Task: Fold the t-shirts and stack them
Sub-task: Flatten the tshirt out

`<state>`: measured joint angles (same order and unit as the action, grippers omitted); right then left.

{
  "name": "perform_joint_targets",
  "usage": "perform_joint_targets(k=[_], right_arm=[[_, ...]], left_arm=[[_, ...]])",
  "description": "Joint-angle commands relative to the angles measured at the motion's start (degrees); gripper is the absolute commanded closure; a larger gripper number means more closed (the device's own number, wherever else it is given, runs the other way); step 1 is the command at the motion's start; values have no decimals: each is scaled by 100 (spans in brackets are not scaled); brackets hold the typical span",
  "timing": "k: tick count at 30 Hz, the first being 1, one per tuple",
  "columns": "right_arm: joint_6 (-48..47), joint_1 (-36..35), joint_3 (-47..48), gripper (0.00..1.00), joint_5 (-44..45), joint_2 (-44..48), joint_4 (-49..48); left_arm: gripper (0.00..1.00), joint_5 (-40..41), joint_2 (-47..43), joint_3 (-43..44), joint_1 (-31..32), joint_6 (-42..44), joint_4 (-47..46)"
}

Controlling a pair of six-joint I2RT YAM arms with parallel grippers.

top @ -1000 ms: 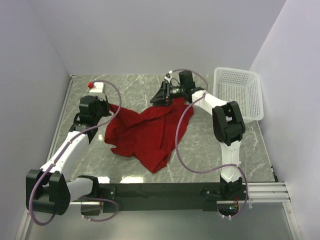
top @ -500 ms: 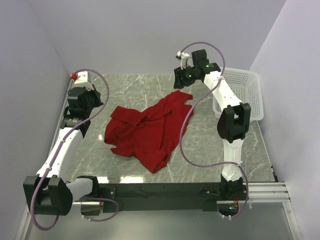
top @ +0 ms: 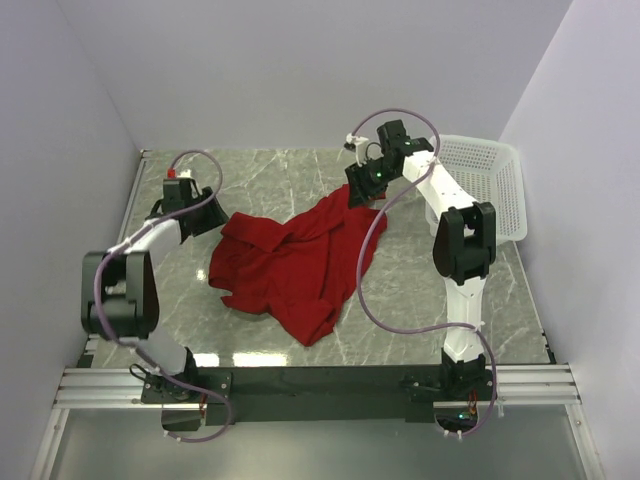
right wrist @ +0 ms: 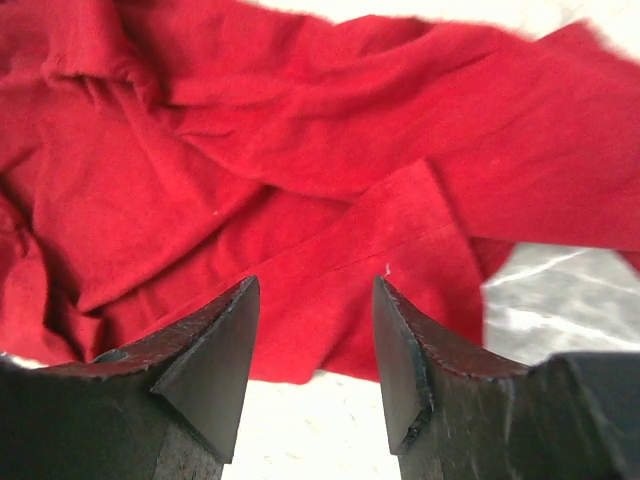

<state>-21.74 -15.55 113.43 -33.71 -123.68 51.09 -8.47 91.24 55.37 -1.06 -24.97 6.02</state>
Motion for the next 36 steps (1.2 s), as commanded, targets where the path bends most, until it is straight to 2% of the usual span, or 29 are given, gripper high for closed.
perform_joint_targets(k=[1, 8, 16, 24, 36], right_arm=[[160, -18, -162, 44, -311, 291, -81], [266, 17, -716, 44, -338, 616, -363], [354, 193, -857, 44, -338, 652, -425], [407, 254, -849, 44, -302, 678, -460], [442, 333, -778, 44, -285, 678, -442]], left_arm=[[41, -366, 637, 596, -114, -675, -84], [48, -67, 1466, 1089, -158, -904, 171], [51, -49, 1774, 1063, -149, -922, 241], [60, -173, 1853, 879, -149, -948, 198], [57, 293, 1695, 931, -96, -658, 751]])
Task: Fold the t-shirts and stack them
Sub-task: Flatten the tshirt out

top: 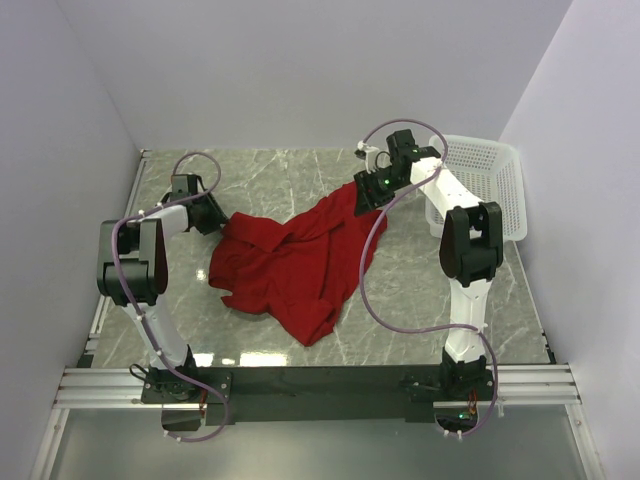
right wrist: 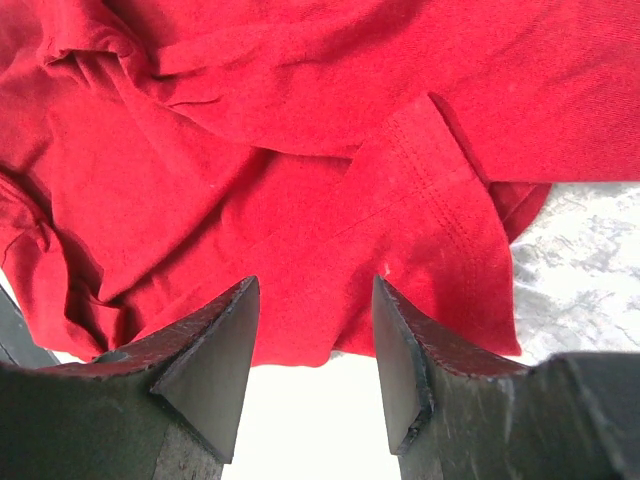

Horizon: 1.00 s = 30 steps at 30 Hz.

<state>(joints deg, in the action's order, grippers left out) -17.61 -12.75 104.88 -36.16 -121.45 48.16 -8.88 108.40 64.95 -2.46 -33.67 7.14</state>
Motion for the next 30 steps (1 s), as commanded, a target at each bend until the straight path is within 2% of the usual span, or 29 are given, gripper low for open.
perform_joint_targets(k=[1, 24, 30], right_arm=[[29, 45, 68, 44, -40, 455, -149], [73, 71, 41, 44, -49, 526, -176], [73, 80, -3, 44, -49, 543, -184]], left_arm=[[57, 370, -29, -26, 61, 238, 683], [62, 1073, 50, -43, 580, 370, 1185], [73, 1187, -64, -193, 624, 344, 1115]])
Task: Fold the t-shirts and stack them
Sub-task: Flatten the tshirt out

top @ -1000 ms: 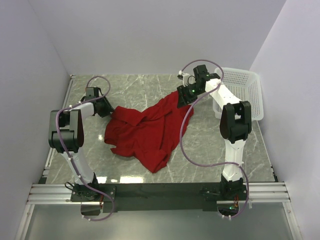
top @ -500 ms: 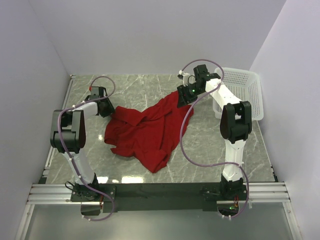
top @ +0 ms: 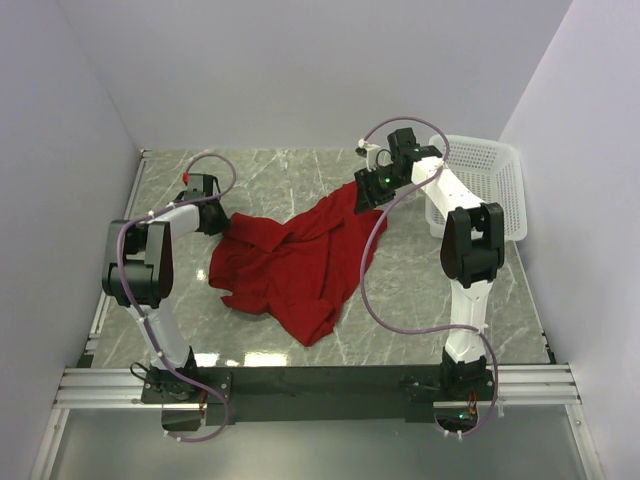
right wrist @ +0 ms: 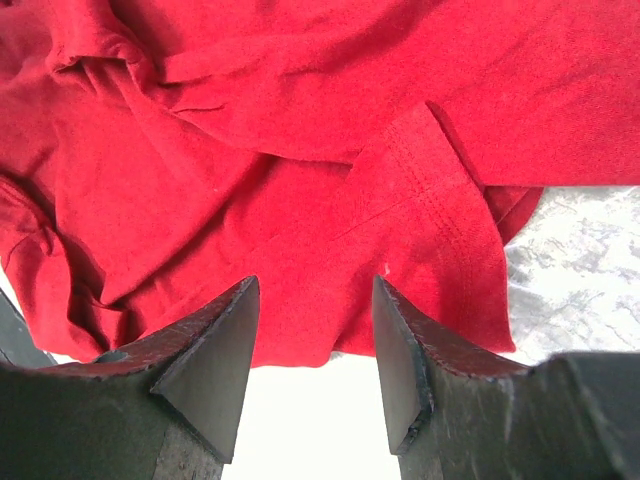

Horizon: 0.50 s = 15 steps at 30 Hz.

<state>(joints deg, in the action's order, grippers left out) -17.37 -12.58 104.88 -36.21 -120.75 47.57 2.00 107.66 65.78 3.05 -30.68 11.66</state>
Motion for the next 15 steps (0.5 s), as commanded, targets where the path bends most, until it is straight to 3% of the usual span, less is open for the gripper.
perform_joint_targets(k=[1, 7, 15], right_arm=[[49, 71, -11, 44, -44, 473, -125], [40, 63, -20, 44, -36, 465, -117], [14, 71, -38, 44, -27, 438, -116]], left_arm=[[74, 116, -25, -276, 73, 44, 662], [85, 230, -298, -180, 73, 88, 706], [87, 213, -702, 5, 73, 176, 899]])
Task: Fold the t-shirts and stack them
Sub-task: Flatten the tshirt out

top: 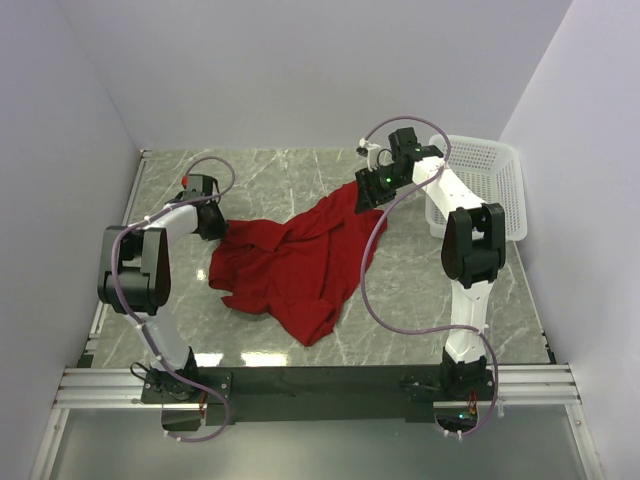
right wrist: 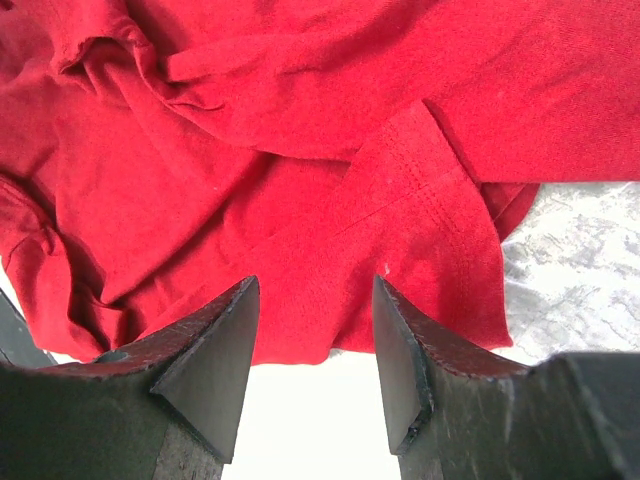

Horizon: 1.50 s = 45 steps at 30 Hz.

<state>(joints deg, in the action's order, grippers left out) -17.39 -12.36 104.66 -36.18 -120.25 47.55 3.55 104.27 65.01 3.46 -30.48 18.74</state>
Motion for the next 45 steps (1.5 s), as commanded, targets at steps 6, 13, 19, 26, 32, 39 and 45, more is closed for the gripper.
perform_joint_targets(k=[6, 13, 19, 26, 32, 39, 45], right_arm=[[25, 41, -60, 44, -55, 370, -106], [7, 41, -148, 44, -82, 405, -123], [-2, 23, -192, 44, -126, 362, -106], [-63, 14, -139, 44, -126, 370, -79], [24, 76, 439, 44, 539, 117, -8], [1202, 146, 1645, 43, 1886, -745, -263], [1501, 155, 1707, 43, 2247, -1071, -440]], left_arm=[[99, -47, -434, 222, 31, 156, 253], [99, -214, -469, 538, 31, 139, 358], [97, -311, -486, 872, -30, 218, 525], [99, -566, -477, 952, -118, 271, 587], [99, -1004, -1003, 697, -267, 121, 323], [99, -1365, -1655, 161, -338, -195, 24], [99, -1454, -1997, 64, -548, -388, -55]])
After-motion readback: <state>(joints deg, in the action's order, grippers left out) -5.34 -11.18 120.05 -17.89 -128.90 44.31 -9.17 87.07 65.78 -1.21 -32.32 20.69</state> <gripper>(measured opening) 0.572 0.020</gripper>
